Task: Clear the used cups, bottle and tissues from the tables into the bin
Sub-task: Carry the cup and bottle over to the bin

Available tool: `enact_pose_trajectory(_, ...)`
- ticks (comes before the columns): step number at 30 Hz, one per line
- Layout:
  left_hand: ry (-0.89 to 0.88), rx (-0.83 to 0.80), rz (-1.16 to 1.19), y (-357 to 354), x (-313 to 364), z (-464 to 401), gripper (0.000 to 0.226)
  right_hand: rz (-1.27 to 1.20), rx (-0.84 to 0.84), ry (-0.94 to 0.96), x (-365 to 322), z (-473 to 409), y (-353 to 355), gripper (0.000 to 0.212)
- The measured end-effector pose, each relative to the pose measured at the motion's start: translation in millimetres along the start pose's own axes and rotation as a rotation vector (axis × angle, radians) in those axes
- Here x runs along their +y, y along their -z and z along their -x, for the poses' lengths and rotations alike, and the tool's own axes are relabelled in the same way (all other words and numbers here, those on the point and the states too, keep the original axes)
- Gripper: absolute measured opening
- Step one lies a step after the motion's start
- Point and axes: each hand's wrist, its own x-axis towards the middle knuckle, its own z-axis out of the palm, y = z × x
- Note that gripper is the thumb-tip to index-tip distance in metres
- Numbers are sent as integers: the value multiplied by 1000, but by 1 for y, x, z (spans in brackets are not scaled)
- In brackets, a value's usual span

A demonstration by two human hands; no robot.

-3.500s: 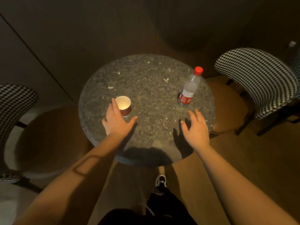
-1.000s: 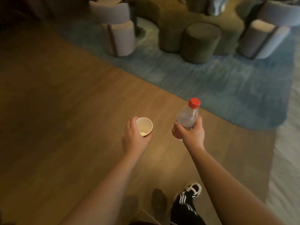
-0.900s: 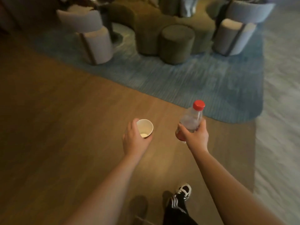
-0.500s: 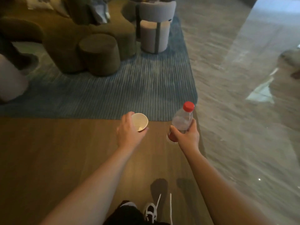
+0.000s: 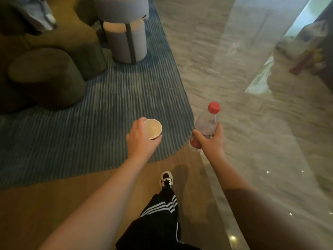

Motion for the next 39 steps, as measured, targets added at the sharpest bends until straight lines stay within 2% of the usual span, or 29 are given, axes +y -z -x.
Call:
enact_pose_trajectory(6,39,-27,-24,-65,39,-201,73,-26,-1,-38,-55,-198,-28,51)
enact_pose_trajectory(9,24,-39,-20,-97,65,-279,73,-65,3,-56,-73,-283,-34,57)
enact_pose_trajectory(14,32,-62,0,-161,95,-396,73,-84,43,-49,-91,-419,-50,50)
enact_pose_trajectory(18,25,-38,38,-232,115,-507,71,-116,48,-34,-93,-550,-67,52)
enact_pose_trajectory(23,57,-26,4,-311,158,-666,72,-73,-26,-40,-106,-734,-85,49)
enact_pose_trajectory(30,112,-8,-18,-365,215,-868,73,-23,-84,-12,-158,-950,-112,52)
enact_pose_trajectory(34,109,55,2,-398,223,-960,73,16,-96,0,-180,-1050,-145,46)
enact_pose_trajectory(39,94,96,-41,-457,196,-1114,73,87,-136,43,-198,-1203,-221,47)
